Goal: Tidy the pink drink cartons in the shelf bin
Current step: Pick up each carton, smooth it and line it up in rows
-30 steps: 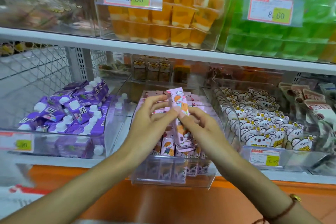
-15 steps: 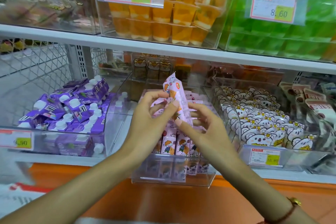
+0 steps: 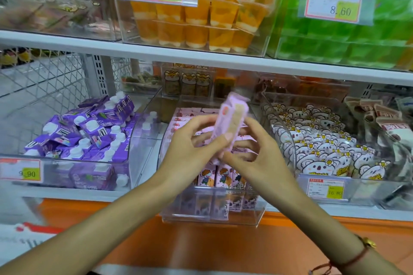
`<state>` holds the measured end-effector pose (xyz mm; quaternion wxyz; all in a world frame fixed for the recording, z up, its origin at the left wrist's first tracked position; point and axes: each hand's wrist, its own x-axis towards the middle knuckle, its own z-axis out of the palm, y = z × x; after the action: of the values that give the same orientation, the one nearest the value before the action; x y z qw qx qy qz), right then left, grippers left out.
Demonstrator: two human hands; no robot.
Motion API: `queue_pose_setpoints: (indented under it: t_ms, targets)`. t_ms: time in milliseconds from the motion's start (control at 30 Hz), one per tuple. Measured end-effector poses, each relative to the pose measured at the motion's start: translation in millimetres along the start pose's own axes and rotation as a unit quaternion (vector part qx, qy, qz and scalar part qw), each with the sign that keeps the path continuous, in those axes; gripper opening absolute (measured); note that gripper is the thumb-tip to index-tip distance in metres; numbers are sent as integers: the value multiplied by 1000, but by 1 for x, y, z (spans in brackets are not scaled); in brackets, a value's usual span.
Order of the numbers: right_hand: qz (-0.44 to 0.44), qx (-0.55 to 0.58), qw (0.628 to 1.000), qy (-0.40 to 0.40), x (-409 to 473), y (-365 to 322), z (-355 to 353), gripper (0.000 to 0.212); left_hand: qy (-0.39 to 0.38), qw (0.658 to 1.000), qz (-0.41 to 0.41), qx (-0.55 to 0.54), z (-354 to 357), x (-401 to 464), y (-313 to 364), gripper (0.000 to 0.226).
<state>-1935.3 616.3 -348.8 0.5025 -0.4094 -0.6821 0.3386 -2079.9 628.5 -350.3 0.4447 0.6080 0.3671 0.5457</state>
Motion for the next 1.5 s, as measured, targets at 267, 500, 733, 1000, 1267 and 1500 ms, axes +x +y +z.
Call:
queue_pose_setpoints:
  t_ms: [267, 500, 733, 1000, 1267, 1500]
  targets:
    - [-140, -43, 988, 52, -1, -7, -11, 42, 2, 956, 217, 197, -16, 2, 5, 43]
    - [-132, -61, 988, 52, -2, -7, -13, 38, -10, 978, 160, 136, -18, 2, 9, 40]
    - [-65, -17, 997, -48, -4, -8, -13, 33, 51, 983, -139, -110, -16, 4, 15, 34]
    - [-37, -8, 999, 11, 0, -8, -13, 25, -4, 962, -229, -146, -12, 3, 14, 21]
    - [-27, -2, 1000, 10, 0, -5, -17, 26, 5, 988, -147, -43, -14, 5, 8, 30]
    - [7, 53, 998, 26, 7, -2, -26, 48, -114, 992, 2, 52, -7, 2, 9, 24]
